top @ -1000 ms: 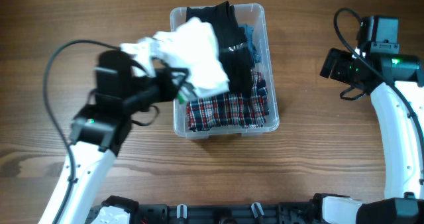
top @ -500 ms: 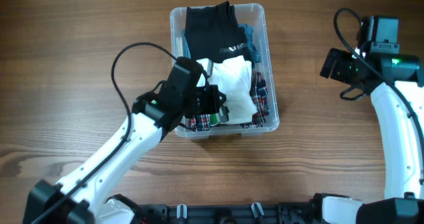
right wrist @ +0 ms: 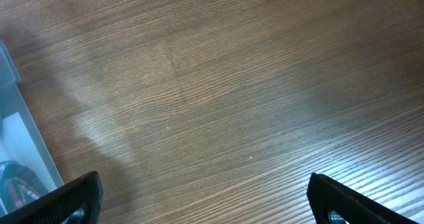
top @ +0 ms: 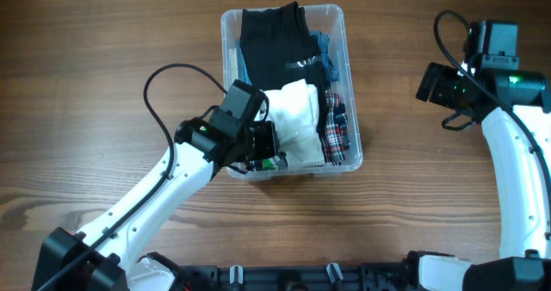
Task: Pack container
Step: 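Carry the white t-shirt with the left gripper into the bin's lower half, then press the white t-shirt down in the bin with the left gripper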
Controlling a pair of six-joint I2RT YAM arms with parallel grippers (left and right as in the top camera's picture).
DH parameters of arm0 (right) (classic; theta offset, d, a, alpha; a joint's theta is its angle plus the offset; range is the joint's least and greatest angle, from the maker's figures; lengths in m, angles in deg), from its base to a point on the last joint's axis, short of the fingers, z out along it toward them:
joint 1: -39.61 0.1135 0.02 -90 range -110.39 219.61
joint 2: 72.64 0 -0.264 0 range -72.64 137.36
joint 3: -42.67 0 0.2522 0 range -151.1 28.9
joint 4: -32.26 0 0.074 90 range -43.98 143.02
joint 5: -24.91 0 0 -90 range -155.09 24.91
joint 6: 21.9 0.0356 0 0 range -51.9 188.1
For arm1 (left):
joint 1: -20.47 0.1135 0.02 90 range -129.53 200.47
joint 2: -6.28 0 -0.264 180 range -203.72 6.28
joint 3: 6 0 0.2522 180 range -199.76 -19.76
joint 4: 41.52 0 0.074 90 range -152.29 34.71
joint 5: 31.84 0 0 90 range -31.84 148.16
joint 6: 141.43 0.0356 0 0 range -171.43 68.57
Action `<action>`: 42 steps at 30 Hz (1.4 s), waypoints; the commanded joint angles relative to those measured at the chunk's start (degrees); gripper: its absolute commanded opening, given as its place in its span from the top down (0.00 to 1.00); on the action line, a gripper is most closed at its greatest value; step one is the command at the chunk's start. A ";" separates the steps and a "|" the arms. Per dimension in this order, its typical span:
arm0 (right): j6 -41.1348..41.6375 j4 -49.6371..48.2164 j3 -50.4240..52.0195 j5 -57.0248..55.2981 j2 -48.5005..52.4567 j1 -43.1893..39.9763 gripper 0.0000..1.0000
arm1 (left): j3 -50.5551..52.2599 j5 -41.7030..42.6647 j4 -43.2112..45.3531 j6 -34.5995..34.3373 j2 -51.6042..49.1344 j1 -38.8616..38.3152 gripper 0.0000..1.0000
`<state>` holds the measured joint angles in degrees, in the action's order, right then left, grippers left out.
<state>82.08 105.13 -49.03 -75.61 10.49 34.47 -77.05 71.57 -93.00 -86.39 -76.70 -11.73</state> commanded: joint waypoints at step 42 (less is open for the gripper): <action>-0.48 -0.15 -0.70 -0.17 -0.85 0.00 0.00 | -12.04 -12.87 -14.86 7.08 -11.61 -7.13 0.96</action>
<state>82.08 105.13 -49.03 -75.64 10.49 34.47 -88.97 60.20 -105.09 -79.14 -85.31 -18.55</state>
